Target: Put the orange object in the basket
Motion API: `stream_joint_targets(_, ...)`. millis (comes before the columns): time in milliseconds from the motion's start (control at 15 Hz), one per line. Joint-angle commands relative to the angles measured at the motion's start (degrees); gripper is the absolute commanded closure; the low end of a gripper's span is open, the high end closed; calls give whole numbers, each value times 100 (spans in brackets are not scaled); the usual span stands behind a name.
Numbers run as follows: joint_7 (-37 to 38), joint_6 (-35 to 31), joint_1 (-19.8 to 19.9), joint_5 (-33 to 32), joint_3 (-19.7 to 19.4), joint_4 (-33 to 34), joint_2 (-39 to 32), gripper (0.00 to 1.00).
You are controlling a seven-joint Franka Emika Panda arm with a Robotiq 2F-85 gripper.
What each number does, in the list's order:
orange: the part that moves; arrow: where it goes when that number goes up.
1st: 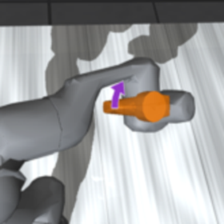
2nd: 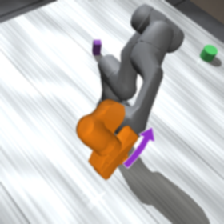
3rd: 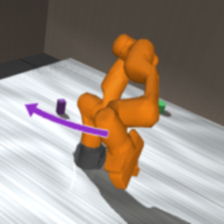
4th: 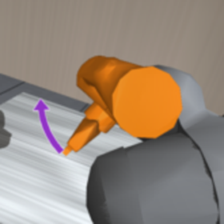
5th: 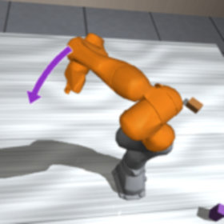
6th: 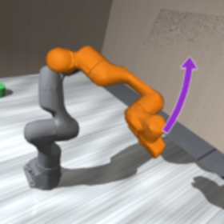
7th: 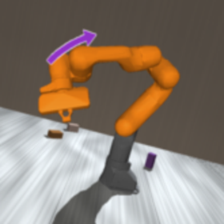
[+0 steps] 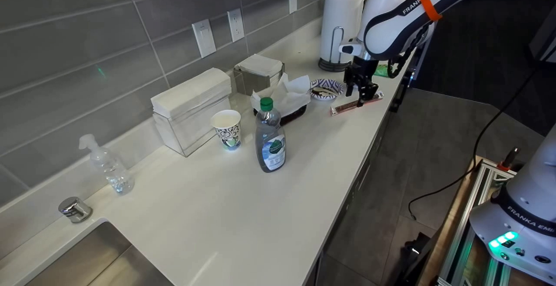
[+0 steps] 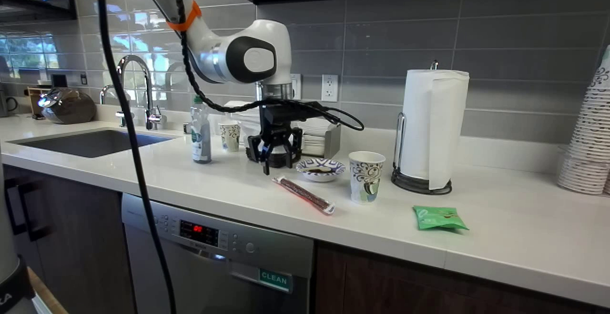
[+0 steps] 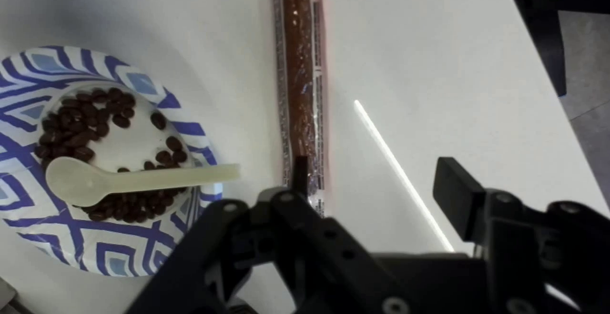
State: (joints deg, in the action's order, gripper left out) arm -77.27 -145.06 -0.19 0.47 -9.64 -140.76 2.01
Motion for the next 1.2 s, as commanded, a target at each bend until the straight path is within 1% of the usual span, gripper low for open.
stream_joint_targets(0,-85,-169,150,66,221,373,-508,31)
stream_joint_targets(267,-50,-191,237,16,404,620,-867,39)
stream_joint_targets(333,-28,-227,259,-29,444,664,-945,44)
stream_joint_targets(400,0,-254,281,-64,481,700,-1009,43)
stream_joint_targets(467,33,-298,301,-118,509,739,-1078,46)
stream_joint_targets(533,48,-339,319,-155,535,766,-1135,45)
stream_joint_targets(600,86,-399,328,-228,549,781,-1190,48)
stream_joint_targets(667,116,-436,338,-298,560,796,-1240,48)
stream_joint_targets(733,128,-457,350,-351,574,811,-1283,50)
stream_joint_targets(867,179,-516,370,-484,589,823,-1359,52)
stream_joint_targets(1000,240,-544,379,-612,589,825,-1409,63)
stream_joint_targets(1067,274,-537,380,-687,582,825,-1412,67)
stream_joint_targets(1133,288,-529,380,-729,587,815,-1394,82)
